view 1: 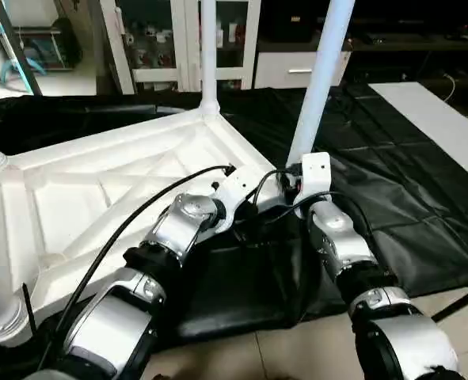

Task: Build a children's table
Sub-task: Rotate leg to tighten

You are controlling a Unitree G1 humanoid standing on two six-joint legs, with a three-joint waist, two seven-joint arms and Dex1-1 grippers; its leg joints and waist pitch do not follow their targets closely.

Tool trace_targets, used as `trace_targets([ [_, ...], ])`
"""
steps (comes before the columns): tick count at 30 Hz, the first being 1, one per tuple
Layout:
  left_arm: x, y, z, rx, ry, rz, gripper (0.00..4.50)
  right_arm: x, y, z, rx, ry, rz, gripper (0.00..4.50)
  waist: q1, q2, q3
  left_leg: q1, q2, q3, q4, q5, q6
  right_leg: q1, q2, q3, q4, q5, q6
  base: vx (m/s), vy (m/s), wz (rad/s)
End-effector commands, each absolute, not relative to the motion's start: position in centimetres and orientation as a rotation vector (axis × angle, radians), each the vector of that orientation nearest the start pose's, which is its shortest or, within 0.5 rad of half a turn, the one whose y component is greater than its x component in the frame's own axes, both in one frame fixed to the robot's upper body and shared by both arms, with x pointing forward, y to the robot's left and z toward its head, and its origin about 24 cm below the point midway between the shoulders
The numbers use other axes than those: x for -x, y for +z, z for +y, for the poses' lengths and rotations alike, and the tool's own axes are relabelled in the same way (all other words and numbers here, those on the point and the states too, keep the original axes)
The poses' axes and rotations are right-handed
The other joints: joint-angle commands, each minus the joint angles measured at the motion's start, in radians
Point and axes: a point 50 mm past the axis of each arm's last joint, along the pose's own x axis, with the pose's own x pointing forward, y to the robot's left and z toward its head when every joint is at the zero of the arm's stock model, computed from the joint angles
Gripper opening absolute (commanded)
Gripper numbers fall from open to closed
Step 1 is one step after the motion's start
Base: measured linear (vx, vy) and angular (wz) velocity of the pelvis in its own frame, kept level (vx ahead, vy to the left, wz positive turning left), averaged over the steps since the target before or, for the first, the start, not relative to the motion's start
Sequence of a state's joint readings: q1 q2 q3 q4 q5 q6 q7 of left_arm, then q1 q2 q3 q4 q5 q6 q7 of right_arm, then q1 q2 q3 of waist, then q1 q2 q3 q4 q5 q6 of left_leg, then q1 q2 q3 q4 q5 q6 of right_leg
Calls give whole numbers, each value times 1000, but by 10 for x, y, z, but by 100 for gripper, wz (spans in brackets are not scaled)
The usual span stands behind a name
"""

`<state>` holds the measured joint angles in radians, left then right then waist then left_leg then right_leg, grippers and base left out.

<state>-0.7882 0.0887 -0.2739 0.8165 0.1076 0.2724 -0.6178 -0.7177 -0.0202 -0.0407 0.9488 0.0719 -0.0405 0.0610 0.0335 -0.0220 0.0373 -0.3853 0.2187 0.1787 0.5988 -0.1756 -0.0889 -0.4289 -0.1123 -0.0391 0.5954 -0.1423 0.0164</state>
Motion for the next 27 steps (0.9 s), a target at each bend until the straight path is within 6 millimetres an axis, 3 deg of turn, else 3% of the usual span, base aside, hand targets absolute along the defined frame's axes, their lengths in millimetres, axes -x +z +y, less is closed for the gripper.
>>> trace_targets([
  [1,-373,75,70,-400,-660,295,0,-353,37,-54,-53,413,226,199,-3,-18,-65,12,-11,16,-74,-273,43,46,-3,6,-71,-292,-167,0,0,0],
  [2,-371,75,71,-410,-682,286,0,-353,43,-55,-77,461,186,199,1,-45,-64,10,-11,16,-73,-276,50,49,-7,4,-71,-330,-155,0,0,0],
  [3,-370,74,71,-412,-691,285,0,-354,46,-56,-83,474,168,199,5,-36,-63,11,-10,14,-75,-280,51,49,-9,5,-71,-345,-150,0,0,0],
  [4,-370,74,71,-413,-700,284,0,-354,49,-58,-91,486,148,253,5,-31,-63,11,-9,14,-76,-280,52,47,-9,5,-73,-351,-145,0,0,0],
  [5,-367,74,73,-414,-737,264,0,-354,56,-66,-84,500,100,266,6,-36,-60,9,-9,14,-77,-279,52,47,-8,4,-77,-365,-132,0,0,0],
  [6,-367,74,74,-414,-737,265,0,-354,56,-66,-85,503,97,265,7,-34,-60,9,-9,15,-77,-287,56,45,-8,5,-77,-365,-126,0,0,0],
  [7,-366,72,76,-414,-736,269,0,-354,58,-69,-94,516,85,271,-2,-35,-63,-11,-11,7,-81,-267,52,62,-10,2,-69,-358,-113,-28,-9,-19],
  [8,-365,70,78,-413,-744,276,0,-353,60,-74,-97,524,77,301,-10,-31,-63,-21,-10,1,-87,-243,40,67,-9,-3,-67,-357,-101,-28,-9,-19],
  [10,-361,66,83,-422,-790,286,0,-353,67,-94,-89,488,41,308,-11,-29,-63,-9,-8,2,-84,-240,33,55,-10,-1,-70,-341,-114,-9,-4,-10],
  [11,-359,65,85,-426,-807,289,0,-353,69,-102,-83,473,30,310,-4,-35,-62,14,-4,12,-76,-245,46,40,-5,7,-69,-280,-159,0,0,0],
  [14,-356,63,93,-433,-849,288,0,-347,78,-134,-27,439,-7,350,9,-39,-66,11,-6,20,-69,-142,81,52,0,12,-49,-134,-195,51,10,7],
  [16,-353,63,97,-431,-883,287,0,-339,82,-153,-18,447,-12,357,12,-40,-67,9,-8,20,-67,-105,97,58,1,13,-45,-94,-200,0,0,0],
  [17,-351,63,98,-427,-920,290,0,-334,82,-162,10,472,8,370,12,-40,-64,9,-10,22,-67,-120,111,57,1,13,-49,-109,-205,0,0,0],
  [19,-350,63,100,-422,-932,301,0,-329,82,-168,30,503,31,385,11,-41,-60,8,-9,22,-71,-167,99,57,-1,12,-59,-193,-191,0,0,0],
  [20,-348,63,104,-432,-965,323,0,-307,78,-183,96,675,134,397,9,-46,-59,9,-9,23,-71,-188,95,56,0,12,-62,-227,-183,0,0,0],
  [22,-346,62,108,-442,-991,340,0,-289,72,-193,151,805,214,415,21,-42,-55,15,0,20,-73,-224,93,53,-5,14,-69,-271,-163,0,0,0],
  [23,-346,63,108,-444,-997,344,0,-286,71,-196,165,830,233,415,22,-47,-55,8,0,19,-73,-240,85,53,-5,13,-70,-309,-151,0,0,0],
  [25,-338,63,105,-452,-1124,335,0,-282,70,-209,161,828,245,439,19,-48,-52,0,-3,14,-79,-268,64,52,-9,8,-78,-396,-126,0,0,0],
  [27,-322,66,97,-467,-1348,279,0,-279,73,-211,119,888,231,447,18,-45,-51,7,1,13,-80,-288,56,43,-12,11,-82,-420,-127,0,0,0],
])
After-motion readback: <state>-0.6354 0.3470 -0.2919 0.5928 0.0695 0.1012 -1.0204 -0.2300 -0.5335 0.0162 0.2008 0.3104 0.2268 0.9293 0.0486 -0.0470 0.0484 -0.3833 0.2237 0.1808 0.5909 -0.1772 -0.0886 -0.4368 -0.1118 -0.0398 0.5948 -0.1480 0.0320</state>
